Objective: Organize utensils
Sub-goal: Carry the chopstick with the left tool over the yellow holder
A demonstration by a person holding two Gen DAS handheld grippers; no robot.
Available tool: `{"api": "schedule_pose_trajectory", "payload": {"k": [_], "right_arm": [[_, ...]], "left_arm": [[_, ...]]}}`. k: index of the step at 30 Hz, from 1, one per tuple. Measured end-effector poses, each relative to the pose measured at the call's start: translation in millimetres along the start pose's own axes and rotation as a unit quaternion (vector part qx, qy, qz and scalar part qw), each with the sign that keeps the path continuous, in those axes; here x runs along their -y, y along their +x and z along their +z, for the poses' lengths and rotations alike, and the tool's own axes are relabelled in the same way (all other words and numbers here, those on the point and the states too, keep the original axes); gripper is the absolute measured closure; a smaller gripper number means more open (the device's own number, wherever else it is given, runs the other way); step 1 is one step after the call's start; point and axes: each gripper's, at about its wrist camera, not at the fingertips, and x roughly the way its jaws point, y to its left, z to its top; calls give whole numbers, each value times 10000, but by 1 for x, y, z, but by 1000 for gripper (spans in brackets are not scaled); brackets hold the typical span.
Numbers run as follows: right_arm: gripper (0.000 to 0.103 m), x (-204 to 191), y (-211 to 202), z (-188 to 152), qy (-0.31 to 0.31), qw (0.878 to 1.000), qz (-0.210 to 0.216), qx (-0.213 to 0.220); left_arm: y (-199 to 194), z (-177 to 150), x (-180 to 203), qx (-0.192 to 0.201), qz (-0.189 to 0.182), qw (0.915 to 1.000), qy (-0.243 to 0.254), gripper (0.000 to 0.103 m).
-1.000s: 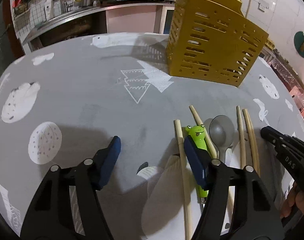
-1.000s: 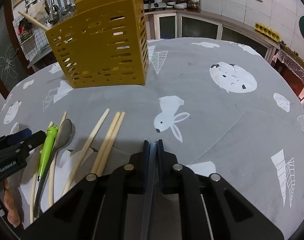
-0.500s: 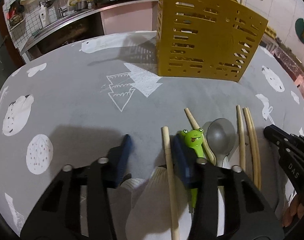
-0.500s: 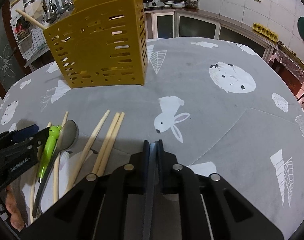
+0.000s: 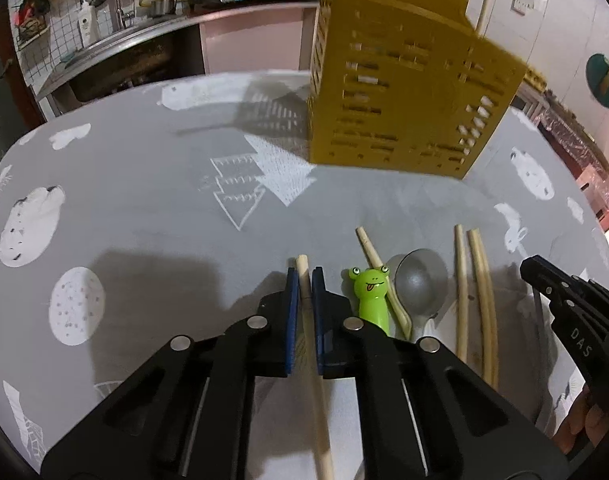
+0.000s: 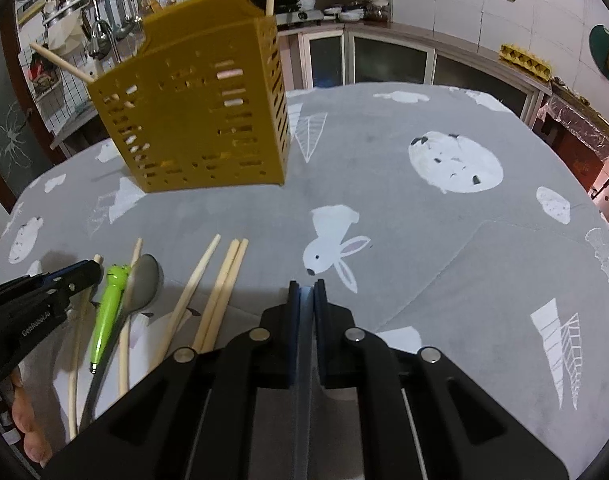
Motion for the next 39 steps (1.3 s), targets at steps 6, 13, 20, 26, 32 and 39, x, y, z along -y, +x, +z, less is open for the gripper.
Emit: {"api": "schedule_pose_trajectory", "payload": {"k": [6,13,20,26,32,39], "right_arm": [[96,3,-24,4,58,9989,114,451],[96,3,-59,2,27,9929,322,1147],[96,6,-93,-8,-31,9825,498,1797],[96,8,-112,-18,-53,9742,446,2214],[96,5,-128,-25,-138,9646,317,2613],[96,2,-140,-20,-97,9577,311,2859]], "left_arm": [[-44,-2,0,726,50,9973,82,98],[-93,-8,-9,1484,148,9888,-39,98],[-125,-24,-13,2125,376,9764,-13,97],[-139,-35,-15,2455,422,9685,-50,97],[-150,-40,-13,2632,297,9643,4,98],[-164,-39,-5,2902,253,9566,106,98]]}}
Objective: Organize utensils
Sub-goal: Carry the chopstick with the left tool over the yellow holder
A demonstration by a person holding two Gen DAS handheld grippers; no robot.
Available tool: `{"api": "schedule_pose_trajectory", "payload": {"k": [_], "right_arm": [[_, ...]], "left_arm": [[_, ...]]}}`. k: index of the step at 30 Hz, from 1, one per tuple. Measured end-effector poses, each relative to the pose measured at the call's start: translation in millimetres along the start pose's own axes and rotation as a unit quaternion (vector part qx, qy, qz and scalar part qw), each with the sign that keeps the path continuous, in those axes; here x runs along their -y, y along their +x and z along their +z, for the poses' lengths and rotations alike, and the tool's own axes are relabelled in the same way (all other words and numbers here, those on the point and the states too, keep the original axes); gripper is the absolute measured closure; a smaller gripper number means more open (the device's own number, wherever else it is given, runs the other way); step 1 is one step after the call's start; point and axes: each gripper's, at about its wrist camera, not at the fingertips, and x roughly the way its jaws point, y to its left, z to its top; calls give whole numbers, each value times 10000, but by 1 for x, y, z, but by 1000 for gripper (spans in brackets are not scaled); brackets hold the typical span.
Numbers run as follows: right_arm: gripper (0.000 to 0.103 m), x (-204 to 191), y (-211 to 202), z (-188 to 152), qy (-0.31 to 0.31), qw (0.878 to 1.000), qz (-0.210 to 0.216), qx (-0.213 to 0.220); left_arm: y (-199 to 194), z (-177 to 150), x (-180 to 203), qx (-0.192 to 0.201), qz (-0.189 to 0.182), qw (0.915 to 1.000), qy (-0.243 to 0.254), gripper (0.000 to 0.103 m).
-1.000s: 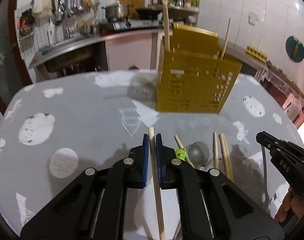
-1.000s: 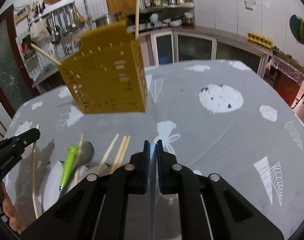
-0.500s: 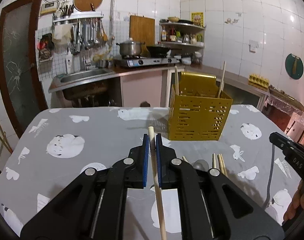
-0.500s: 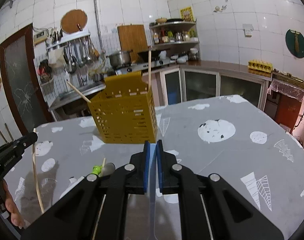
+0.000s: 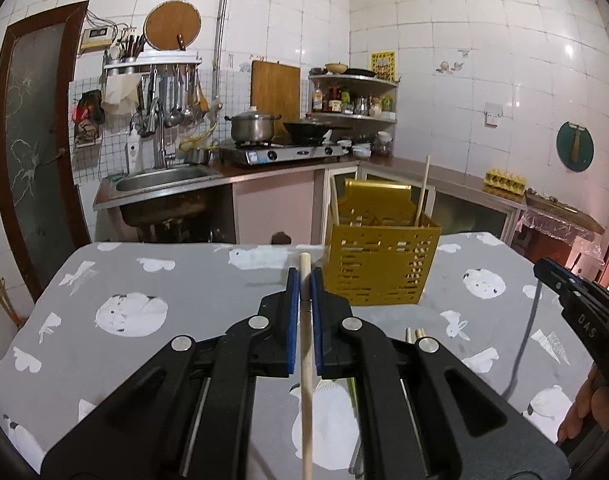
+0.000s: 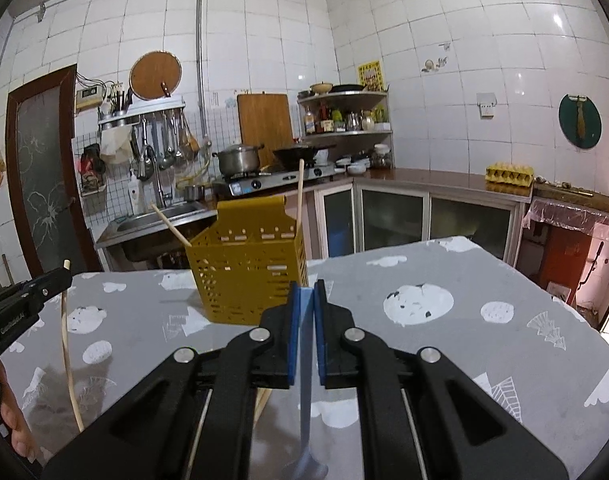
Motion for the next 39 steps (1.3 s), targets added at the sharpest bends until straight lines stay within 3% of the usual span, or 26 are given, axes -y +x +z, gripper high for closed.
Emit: {"api": "schedule_pose_trajectory", "payload": {"k": [18,28,32,39], "right_arm": [[96,2,18,35,20,9998,-46,195],[96,-5,39,101,-37,9984,-108,547],[96,-14,50,133,-96,9969,-95,775],[96,-32,86,172,-41,9956,-2,936]], "left_arm": [[10,54,8,449,-268,9985,-156,98],[29,128,26,957,-536,9937,-232,98],[39,163,32,1329,-505,9896,-221,98],[80,202,37,1566,-502,9859,-322,98]]}}
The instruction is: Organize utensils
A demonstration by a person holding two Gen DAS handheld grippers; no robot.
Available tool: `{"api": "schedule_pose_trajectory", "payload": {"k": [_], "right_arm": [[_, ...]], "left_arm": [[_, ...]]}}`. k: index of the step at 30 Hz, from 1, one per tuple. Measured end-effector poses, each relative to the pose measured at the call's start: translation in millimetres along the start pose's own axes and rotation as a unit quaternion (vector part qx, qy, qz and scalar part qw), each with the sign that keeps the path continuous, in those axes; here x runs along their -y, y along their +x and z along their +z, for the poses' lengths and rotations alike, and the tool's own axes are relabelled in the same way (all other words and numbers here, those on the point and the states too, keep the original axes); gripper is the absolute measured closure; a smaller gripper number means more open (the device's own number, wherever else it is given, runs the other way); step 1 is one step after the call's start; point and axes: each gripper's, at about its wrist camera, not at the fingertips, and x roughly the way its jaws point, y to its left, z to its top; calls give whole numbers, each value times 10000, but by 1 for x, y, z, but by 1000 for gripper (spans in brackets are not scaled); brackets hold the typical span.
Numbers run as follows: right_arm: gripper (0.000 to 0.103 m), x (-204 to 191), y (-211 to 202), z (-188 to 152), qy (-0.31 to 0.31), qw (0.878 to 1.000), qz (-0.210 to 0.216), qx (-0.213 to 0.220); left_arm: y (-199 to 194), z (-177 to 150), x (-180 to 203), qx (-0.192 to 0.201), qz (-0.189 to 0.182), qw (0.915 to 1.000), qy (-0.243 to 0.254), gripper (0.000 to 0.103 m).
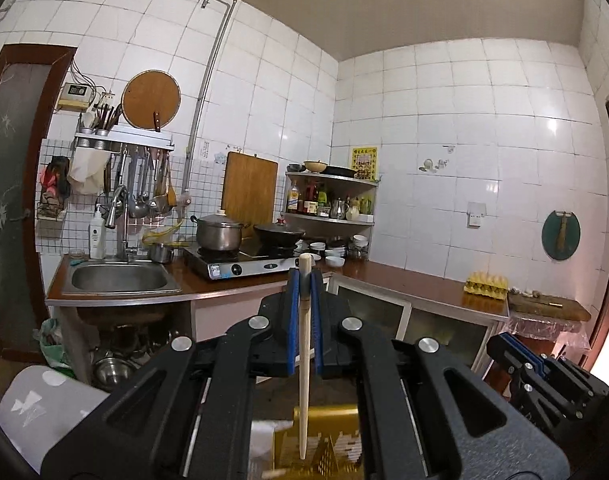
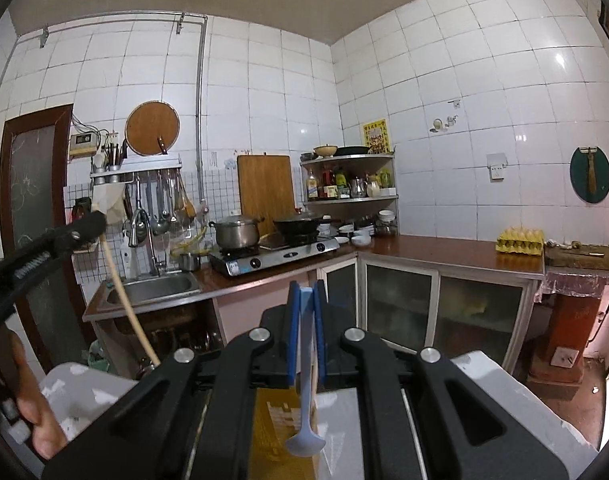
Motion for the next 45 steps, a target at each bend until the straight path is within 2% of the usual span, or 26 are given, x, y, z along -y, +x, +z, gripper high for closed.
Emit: {"api": "schedule_pose_trajectory", "payload": {"k": [4,9,14,18,22,24,26,27,28,29,33,35,39,45], "right_arm": [[96,-3,29,-5,155,9998,55,-131],[96,-1,65,-27,235,9989,16,-408],[96,2,90,-57,134,9971,-10,-748],[96,5,105,-81,-45,9945,-94,-1042],[95,10,119,-98,-52,9877,-61,-1561],[94,14,118,-99,-43,9852,-98,-1711],[88,19,108,-95,-16,9852,-155,-1710],[72,23,100,-91,3,9860,-193,-1658],[54,28,90,-86,14,9871,-265,-1578],[51,30,81,-84,23,9879,-298,-1524],[50,44,49,-79,177,9858,-335,-1637],[50,49,33,-84,189,9846,-380,-1698],[44,55,6,-101,185,9822,-457,-1815],[43,54,-14,-134,127,9784,-526,-1994]], "left_arm": [[33,-10,4,-78,9,9999,77,98],[62,-37,0,-285,24,9996,47,98],[89,-78,-8,-729,66,9973,36,98],[101,-104,-15,-1084,40,9941,45,98],[89,-106,-20,-1127,0,9936,-9,98],[83,-99,-18,-1157,10,9933,66,90],[71,-87,-19,-1108,39,9938,112,67],[61,-79,-21,-1062,56,9943,107,59],[50,-72,-23,-1007,66,9949,90,44],[42,-67,-23,-962,78,9953,89,33],[-3,-52,-29,-867,136,9959,224,16],[-28,-53,-35,-822,219,9957,363,5],[-60,-68,-49,-944,321,9942,398,5],[-71,-110,-79,-1575,429,9866,43,5]]}}
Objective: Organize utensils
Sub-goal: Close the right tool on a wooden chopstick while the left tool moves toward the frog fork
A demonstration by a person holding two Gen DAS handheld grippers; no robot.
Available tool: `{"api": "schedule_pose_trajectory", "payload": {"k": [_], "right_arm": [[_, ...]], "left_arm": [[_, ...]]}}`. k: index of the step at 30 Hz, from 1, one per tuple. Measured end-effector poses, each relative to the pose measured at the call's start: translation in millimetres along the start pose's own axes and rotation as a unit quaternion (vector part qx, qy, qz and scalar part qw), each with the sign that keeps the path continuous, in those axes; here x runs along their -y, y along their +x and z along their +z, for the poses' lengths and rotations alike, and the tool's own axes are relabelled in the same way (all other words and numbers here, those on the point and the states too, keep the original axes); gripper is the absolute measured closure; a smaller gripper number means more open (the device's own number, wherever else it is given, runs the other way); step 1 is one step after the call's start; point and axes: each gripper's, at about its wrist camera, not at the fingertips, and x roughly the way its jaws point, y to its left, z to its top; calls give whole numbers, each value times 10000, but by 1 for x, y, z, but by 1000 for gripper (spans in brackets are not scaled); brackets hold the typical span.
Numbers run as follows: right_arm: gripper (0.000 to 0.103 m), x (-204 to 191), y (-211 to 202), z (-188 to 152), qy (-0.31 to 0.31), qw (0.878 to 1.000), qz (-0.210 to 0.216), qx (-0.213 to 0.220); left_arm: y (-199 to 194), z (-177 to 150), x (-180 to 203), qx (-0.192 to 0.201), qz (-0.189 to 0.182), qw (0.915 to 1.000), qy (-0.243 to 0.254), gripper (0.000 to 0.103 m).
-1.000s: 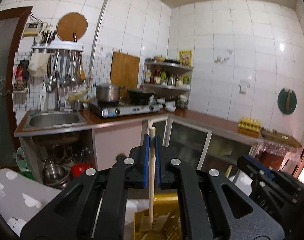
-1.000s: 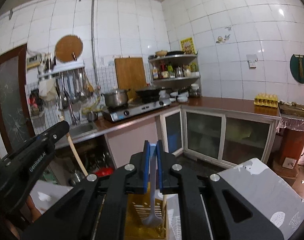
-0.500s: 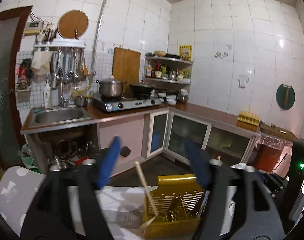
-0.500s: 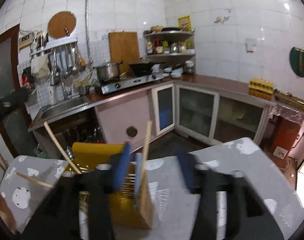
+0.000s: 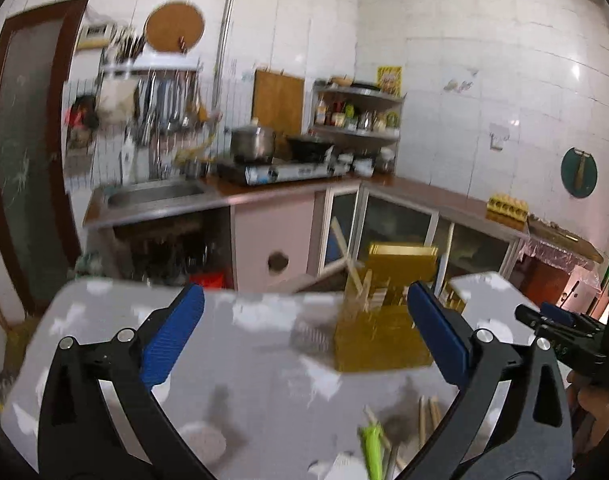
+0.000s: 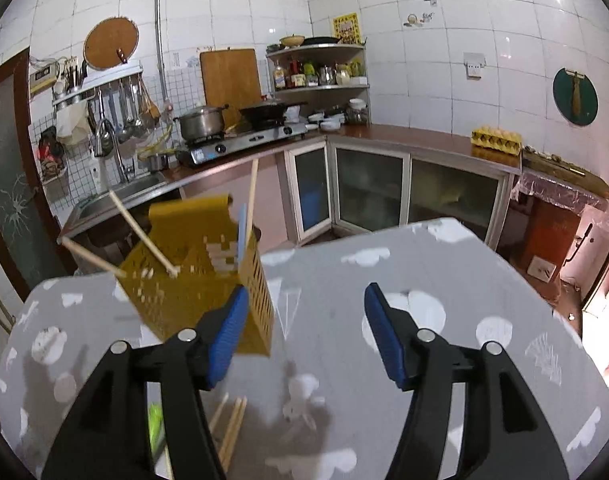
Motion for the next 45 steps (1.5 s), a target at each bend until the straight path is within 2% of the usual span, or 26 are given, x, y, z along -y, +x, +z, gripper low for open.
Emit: {"api": "schedule_pose_trajectory", "payload": {"k": [6,12,17,22,26,40,41,43,45], "right_arm": [[43,-6,13,-34,3,9996,7,-268],[43,-15,32,-66,-70,9981,-1,-606],[43,-22,49,-78,-73,9958,-36,-909],[43,-35,63,-87,-197,9917,-57,-1273],[43,-41,70,-92,-257,9891,-45,-1448],[44,-52,70,-98,-357,9850,-276,-1664],[45,-54,71,-98,-358,9846,-308,-1684],[53,-59,78,-100,-380,9817,-278,-1846],[54,-64,81,-99,-456,9816,-387,-1816]], "left_arm": [[17,-37,-10,-510,155,9983,-228,5],[43,-79,-5,-1030,180,9945,-108,5],[57,-95,-3,-1288,244,9914,57,5],[78,-110,-10,-1801,357,9830,91,5],[83,-108,-17,-1880,474,9810,37,5],[86,-113,-16,-2004,458,9786,50,5],[86,-114,-15,-1997,464,9787,64,5],[86,-115,-13,-2003,474,9785,98,5],[86,-116,-11,-2025,483,9780,120,5]]}}
